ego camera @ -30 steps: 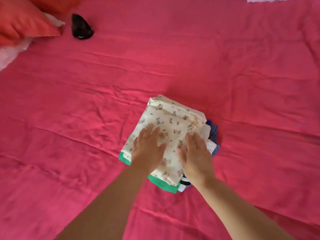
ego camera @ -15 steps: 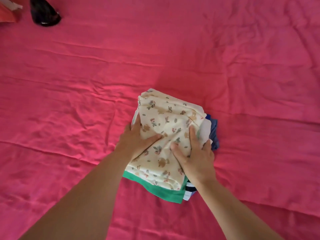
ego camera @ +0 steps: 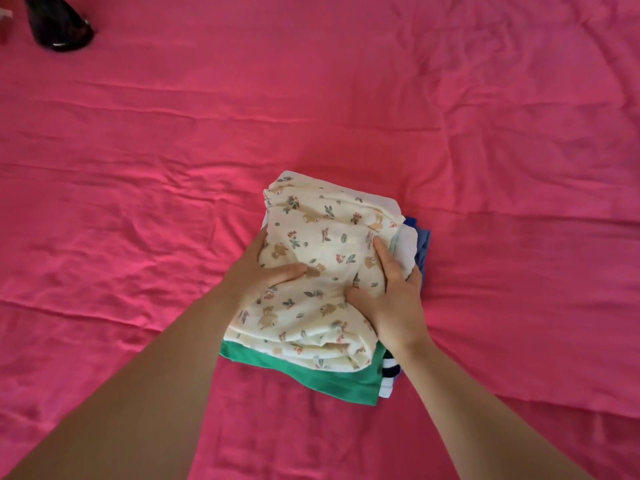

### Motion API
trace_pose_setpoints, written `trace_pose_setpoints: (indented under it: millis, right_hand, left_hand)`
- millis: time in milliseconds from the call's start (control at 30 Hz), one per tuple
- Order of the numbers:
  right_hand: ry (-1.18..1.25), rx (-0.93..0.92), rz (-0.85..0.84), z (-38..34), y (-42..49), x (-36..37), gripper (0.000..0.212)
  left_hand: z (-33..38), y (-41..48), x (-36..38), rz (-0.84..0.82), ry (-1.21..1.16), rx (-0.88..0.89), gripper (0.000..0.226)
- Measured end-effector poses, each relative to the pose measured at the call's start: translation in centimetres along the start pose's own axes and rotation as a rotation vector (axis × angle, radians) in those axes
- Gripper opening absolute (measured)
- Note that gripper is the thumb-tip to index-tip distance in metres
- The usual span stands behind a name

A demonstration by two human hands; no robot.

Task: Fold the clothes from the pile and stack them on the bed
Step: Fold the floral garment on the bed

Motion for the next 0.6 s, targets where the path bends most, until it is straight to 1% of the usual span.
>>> trace_pose_setpoints:
  millis: [67,133,200,300,400,533,600]
  right_hand:
    - [0.004,-0.024,0.015,-0.2,-0.3,-0.2,0.087]
    - [-0.040,-0.029,0.023,-0.2,-0.8,-0.4,0.088]
    - [-0.065,-0.018,-0.004,0.1,-1.1,-0.3,0.090]
    - [-0.067,0.006,-0.046,0.3,-0.7,-0.3,0.094]
    - [-0.036,-0.019,-0.063,-0.4,-0.4,-0.9,0.089]
    - [-0.001,-0.078,-0.053,-1.2,-2.0,-2.9,0.086]
    - [-0.021,-0.117,-0.037,-1.9,-3.1,-4.4,0.086]
  left_hand:
    - [0.1,-0.3,0.0,0.035,-0.041,0.025,0.072]
    - [0.3,-0.9,-0.1,0.048,-0.056,0.043,0.064]
    - [0.7,-1.3,-0.2,0.061,-0.063,0.052,0.060]
    - [1.0,-1.5,0.1,0.065,-0.014,0.043,0.070]
    - [1.6,-1.5,0.2,0.108,0.040,0.045,0.081]
    - [3.8,-3.1,0.5,0.168,0.075,0.069,0.086]
    - [5.2,-4.0,0.8,0.177,0.062,0.075,0.083]
Point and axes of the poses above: each hand's wrist, its own y-axis towards the middle knuckle, its own x-axis out of the palm, z = x × y, the point moved 9 cm from there along y, towards the middle knuckle, and after that the axes turned 14 degrees about x, right-handed, at the moved point
